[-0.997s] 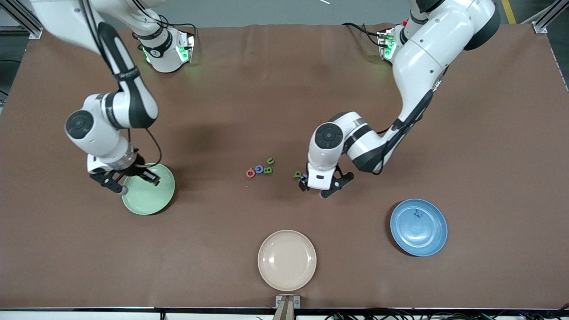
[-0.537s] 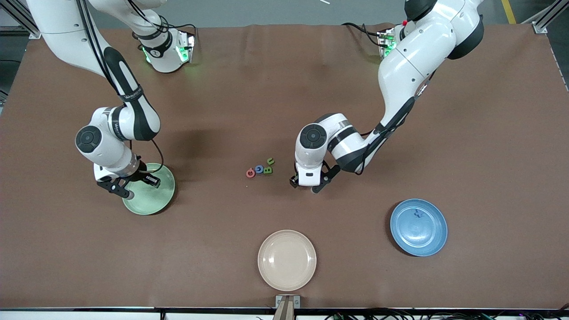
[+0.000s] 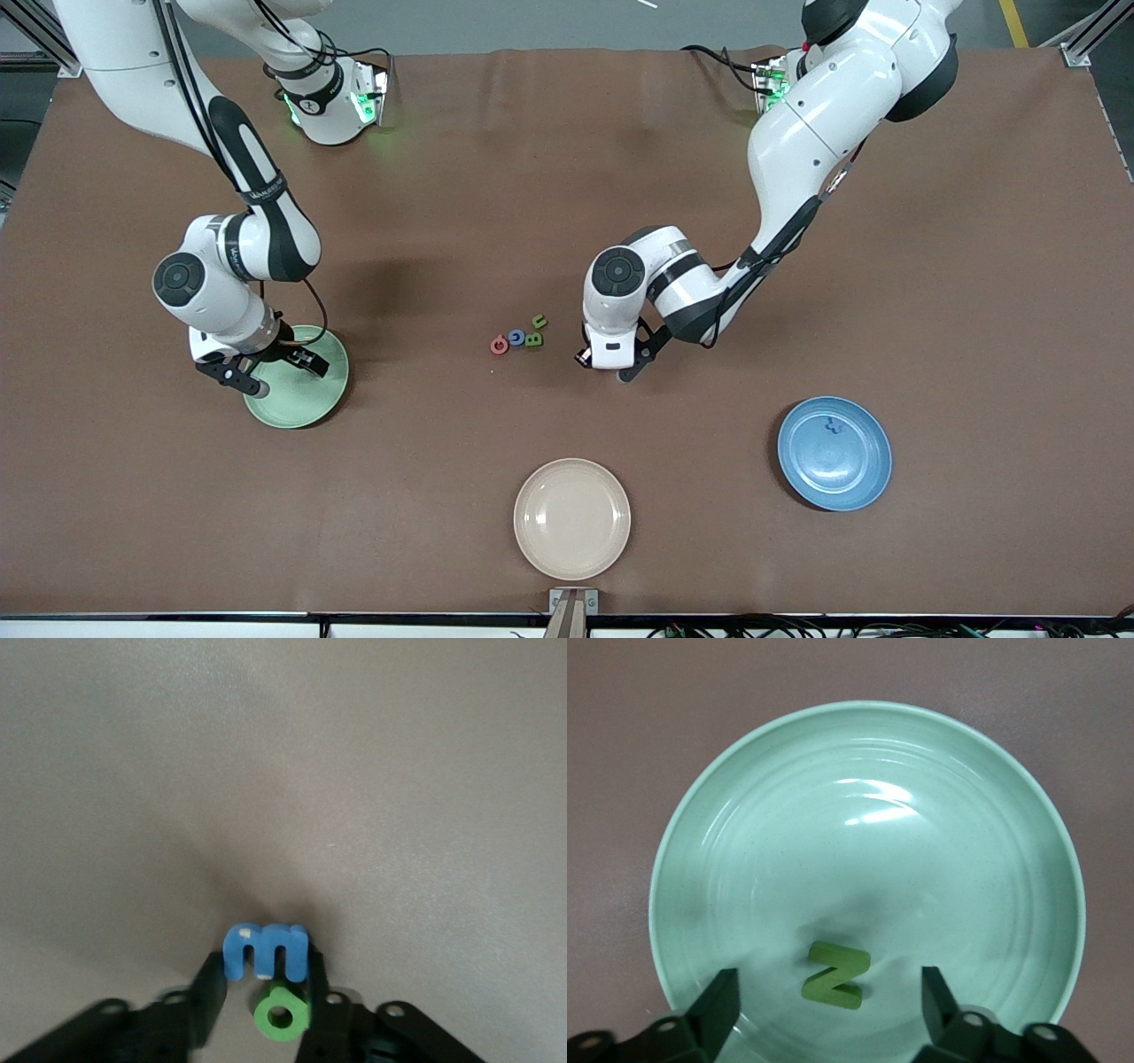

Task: Sort upper and lower case letters into plates
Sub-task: 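Release Z on the green plate while the left gripper grasps blue m, then drop the m on the blue plate while the right gripper grasps pink Q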

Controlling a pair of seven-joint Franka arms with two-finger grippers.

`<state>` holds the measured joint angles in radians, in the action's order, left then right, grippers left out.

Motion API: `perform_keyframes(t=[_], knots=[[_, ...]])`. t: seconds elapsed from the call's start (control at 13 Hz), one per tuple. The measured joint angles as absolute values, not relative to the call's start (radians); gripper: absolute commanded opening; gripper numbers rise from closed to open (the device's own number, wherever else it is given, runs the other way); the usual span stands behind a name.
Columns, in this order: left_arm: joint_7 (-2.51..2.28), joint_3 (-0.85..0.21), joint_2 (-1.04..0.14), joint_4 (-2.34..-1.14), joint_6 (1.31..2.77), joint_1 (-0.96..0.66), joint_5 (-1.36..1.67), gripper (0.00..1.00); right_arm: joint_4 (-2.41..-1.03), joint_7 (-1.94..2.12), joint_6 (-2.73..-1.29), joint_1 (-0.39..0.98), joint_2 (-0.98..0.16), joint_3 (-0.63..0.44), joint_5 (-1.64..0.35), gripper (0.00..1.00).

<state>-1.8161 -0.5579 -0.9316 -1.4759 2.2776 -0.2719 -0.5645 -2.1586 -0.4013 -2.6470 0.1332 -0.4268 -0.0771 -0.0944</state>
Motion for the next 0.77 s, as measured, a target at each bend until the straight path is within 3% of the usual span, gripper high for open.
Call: perform_keyframes(t=[0.46, 0.77], knots=[[-1.669, -0.542, -0.875, -1.446, 2.235, -0.147, -0.589, 0.01, -2.125, -0.517, -2.632, 0.146, -0.427, -0.020, -0.098, 1.00], [-1.370, -0.540, -0.823, -1.447, 2.182, 0.039, -0.590, 0.02, -2.007, -0.865, -2.549, 0.265, -0.430, 0.029, -0.099, 1.00]])
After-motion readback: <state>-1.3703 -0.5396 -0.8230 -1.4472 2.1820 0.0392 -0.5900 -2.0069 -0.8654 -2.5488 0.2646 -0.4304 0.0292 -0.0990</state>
